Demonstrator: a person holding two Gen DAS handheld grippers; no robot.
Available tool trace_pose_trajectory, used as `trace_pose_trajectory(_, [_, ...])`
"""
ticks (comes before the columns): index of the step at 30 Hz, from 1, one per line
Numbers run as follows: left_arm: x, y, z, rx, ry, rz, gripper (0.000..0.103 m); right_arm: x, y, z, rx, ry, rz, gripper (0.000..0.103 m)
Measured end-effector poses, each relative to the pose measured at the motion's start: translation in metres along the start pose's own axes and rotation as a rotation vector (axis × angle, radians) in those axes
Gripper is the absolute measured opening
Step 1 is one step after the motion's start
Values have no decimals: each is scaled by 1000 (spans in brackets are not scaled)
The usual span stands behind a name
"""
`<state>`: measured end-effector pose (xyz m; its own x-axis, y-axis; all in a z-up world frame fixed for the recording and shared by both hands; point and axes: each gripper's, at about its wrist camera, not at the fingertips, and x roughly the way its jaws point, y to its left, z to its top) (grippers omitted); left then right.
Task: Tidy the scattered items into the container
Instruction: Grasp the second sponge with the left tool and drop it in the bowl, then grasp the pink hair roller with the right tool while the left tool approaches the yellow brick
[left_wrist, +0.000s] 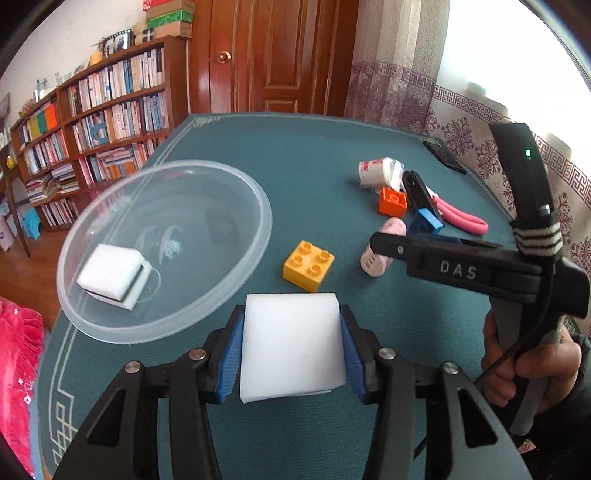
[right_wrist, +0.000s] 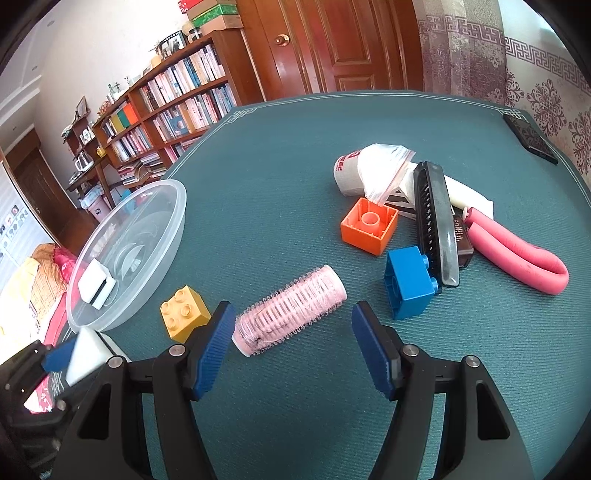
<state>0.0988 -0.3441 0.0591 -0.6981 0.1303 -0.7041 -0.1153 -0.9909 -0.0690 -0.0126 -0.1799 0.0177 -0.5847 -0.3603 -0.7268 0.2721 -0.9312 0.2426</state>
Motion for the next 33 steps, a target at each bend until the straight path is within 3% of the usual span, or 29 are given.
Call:
trace_pose_trajectory(8, [7, 42, 22, -95, -54, 117, 56, 4, 2, 2, 11, 11, 3, 69])
trace_pose_trajectory(10, [12, 52, 25, -124, -53, 136, 84, 6, 2, 3, 17, 18, 7, 69])
trace_pose_trajectory(11, [13, 55, 27, -136, -61, 143, 87, 7, 2, 3, 20, 21, 9, 69])
trace_pose_trajectory(24, [19, 48, 27, -131, -54, 118, 87, 23, 12, 10, 27, 57, -10, 69])
trace_pose_trajectory(25, [19, 46, 27, -127, -53, 111, 87, 23, 12, 10, 20, 55, -21, 67])
trace_pose_trajectory(27, [19, 42, 28, -120, -51, 100, 87, 23, 10, 9, 8, 49, -44, 51])
trace_pose_trajectory(33, [22, 27, 29, -97, -32, 56, 87, 15, 7, 6, -19, 35, -26, 37])
